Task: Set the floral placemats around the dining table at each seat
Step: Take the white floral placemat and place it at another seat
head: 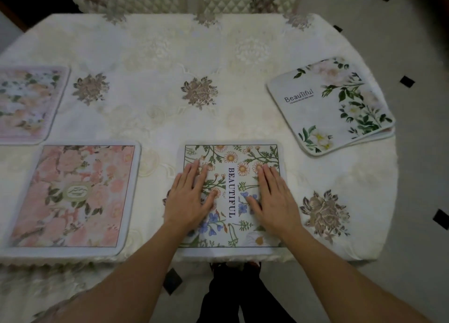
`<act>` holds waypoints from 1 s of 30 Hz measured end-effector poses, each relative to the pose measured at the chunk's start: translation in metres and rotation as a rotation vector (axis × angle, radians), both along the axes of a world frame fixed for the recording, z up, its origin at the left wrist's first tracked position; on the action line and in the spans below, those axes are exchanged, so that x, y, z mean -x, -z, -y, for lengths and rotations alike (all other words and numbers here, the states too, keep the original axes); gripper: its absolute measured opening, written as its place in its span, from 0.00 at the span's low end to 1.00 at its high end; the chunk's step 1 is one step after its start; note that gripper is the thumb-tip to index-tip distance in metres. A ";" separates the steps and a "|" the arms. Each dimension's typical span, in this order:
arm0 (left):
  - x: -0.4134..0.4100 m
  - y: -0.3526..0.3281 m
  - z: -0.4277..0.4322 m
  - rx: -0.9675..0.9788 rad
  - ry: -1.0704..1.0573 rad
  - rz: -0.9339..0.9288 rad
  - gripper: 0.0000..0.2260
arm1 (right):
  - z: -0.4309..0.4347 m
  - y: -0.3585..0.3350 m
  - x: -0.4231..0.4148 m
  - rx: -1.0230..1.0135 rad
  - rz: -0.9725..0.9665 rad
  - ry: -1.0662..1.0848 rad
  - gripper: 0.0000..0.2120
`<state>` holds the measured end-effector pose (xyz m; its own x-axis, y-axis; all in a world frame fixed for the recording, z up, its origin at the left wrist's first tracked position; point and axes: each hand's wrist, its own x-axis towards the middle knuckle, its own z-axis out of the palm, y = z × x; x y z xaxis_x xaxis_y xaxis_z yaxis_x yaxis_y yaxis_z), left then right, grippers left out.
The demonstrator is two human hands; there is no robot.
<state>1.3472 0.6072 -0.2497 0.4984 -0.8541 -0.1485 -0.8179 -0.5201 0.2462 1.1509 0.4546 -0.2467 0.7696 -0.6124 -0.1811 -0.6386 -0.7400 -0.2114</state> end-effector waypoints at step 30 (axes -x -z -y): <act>-0.032 -0.230 0.066 0.323 -0.108 0.435 0.30 | 0.057 -0.233 -0.092 0.483 0.302 -0.239 0.26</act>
<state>1.3794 0.5417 -0.0197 0.5424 -0.7630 0.3516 -0.8262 -0.5603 0.0585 1.2431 0.3975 -0.0133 0.8697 -0.3751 0.3209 -0.4075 -0.9124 0.0380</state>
